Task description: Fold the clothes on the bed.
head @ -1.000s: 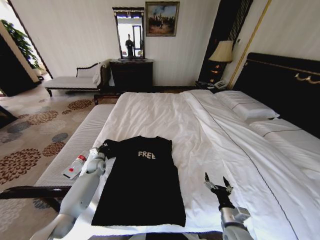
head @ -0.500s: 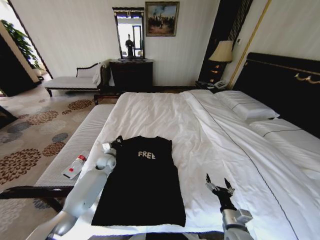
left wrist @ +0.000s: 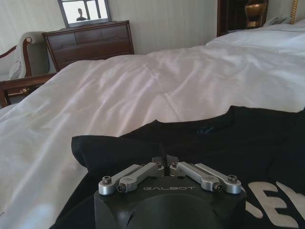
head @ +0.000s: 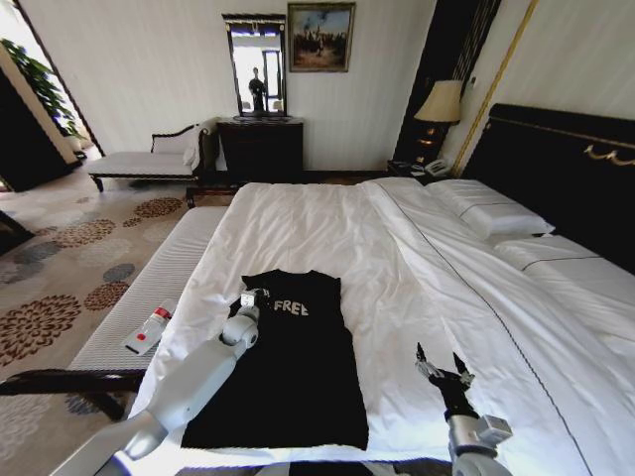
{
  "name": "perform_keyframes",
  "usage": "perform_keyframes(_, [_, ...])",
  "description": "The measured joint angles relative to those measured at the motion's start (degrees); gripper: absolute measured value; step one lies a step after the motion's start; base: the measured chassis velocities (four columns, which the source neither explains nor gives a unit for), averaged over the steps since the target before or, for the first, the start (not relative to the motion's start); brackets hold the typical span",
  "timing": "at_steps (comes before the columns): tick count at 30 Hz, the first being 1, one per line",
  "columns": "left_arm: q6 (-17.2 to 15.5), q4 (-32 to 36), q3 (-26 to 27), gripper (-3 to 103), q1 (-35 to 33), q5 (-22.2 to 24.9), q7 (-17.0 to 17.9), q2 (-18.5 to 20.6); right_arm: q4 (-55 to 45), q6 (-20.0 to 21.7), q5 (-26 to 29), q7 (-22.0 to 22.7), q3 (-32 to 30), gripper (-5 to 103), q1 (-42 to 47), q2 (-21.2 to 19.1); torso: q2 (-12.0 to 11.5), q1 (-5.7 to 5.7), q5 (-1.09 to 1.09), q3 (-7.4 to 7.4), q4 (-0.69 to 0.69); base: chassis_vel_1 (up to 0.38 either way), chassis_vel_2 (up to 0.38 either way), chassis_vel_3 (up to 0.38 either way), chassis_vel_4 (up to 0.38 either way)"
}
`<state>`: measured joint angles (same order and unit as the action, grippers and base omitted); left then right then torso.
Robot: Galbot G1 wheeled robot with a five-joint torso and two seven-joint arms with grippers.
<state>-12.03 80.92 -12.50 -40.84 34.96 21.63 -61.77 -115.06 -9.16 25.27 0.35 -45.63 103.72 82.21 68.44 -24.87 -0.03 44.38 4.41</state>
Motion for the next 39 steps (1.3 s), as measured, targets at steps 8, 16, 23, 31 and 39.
perform_keyframes(8, [0.33, 0.49, -2.17, 0, -2.01, -2.50, -1.26, 1.10, 0.62, -0.08, 0.30, -0.13, -0.07, 100, -0.15, 0.16, 0.00, -0.01, -0.01, 0.00, 0.00, 0.000, 0.000, 0.000, 0.000])
perform_keyframes(16, [0.39, 1.01, -2.34, 1, -3.41, -3.31, -1.62, 2.12, 1.00, -0.19, 0.15, -0.18, 0.34, 100, -0.30, 0.25, 0.00, 0.00, -0.01, 0.00, 0.00, 0.000, 0.000, 0.000, 0.000])
perform_keyframes(23, [0.59, 4.00, -0.51, 29, -4.63, -3.56, -1.59, 2.13, 1.03, -0.31, -0.13, -0.24, 0.38, 100, -0.02, 0.53, 0.00, 0.00, -0.02, 0.00, 0.02, 0.000, 0.000, 0.000, 0.000])
perform_keyframes(31, [1.48, 13.07, 8.45, 56, -11.16, -1.07, -2.78, 6.12, 1.28, -0.44, -0.79, -0.34, 1.10, 100, -0.08, 0.98, 0.00, 0.00, -0.01, 0.00, -0.01, 0.000, 0.000, 0.000, 0.000])
perform_keyframes(39, [2.25, 7.32, 16.64, 83, -8.92, 9.60, -3.38, 4.71, 1.03, -0.44, -1.63, -0.34, 1.53, 100, 0.21, 1.21, 0.00, 0.00, -0.02, 0.00, -0.01, 0.000, 0.000, 0.000, 0.000])
